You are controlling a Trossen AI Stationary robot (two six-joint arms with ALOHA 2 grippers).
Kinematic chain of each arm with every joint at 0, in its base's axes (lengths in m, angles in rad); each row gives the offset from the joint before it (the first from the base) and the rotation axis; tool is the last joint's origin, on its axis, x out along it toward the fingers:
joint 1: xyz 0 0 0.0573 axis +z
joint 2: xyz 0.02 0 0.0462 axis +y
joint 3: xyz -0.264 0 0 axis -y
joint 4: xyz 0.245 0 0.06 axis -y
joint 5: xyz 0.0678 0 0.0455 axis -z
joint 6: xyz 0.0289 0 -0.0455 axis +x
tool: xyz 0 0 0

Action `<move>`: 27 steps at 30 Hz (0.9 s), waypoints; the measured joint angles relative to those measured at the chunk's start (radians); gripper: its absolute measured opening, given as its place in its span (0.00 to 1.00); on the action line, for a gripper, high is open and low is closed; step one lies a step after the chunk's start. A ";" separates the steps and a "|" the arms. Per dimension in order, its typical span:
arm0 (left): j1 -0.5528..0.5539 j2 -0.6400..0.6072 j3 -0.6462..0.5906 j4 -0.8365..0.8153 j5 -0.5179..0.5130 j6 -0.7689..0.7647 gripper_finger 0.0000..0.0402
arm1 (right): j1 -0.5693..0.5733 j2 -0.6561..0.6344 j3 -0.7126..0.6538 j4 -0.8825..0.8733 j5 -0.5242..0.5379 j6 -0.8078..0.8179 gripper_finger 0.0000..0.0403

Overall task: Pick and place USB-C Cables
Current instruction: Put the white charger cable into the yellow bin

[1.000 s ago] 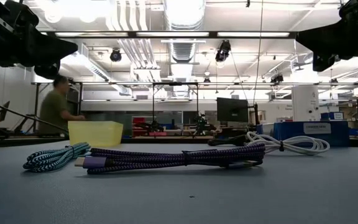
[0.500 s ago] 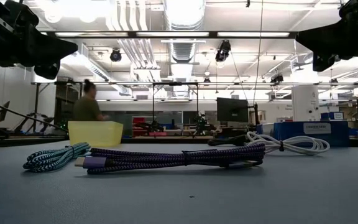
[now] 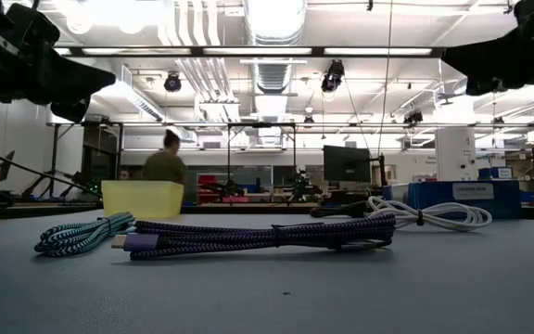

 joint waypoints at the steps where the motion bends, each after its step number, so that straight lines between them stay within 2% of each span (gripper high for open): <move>1: 0.000 0.007 -0.002 0.011 -0.001 -0.001 0.00 | 0.000 0.000 0.000 0.001 0.000 -0.026 0.10; 6: 0.000 0.023 -0.007 0.052 -0.005 -0.002 0.00 | 0.000 0.001 0.000 0.002 0.000 -0.033 0.10; 13: 0.000 0.029 -0.007 0.056 -0.005 -0.003 0.00 | 0.000 0.000 0.000 0.002 0.000 0.146 0.10; 27: 0.000 0.037 -0.006 0.068 -0.004 -0.009 0.00 | 0.000 0.000 0.000 0.003 0.000 0.176 0.10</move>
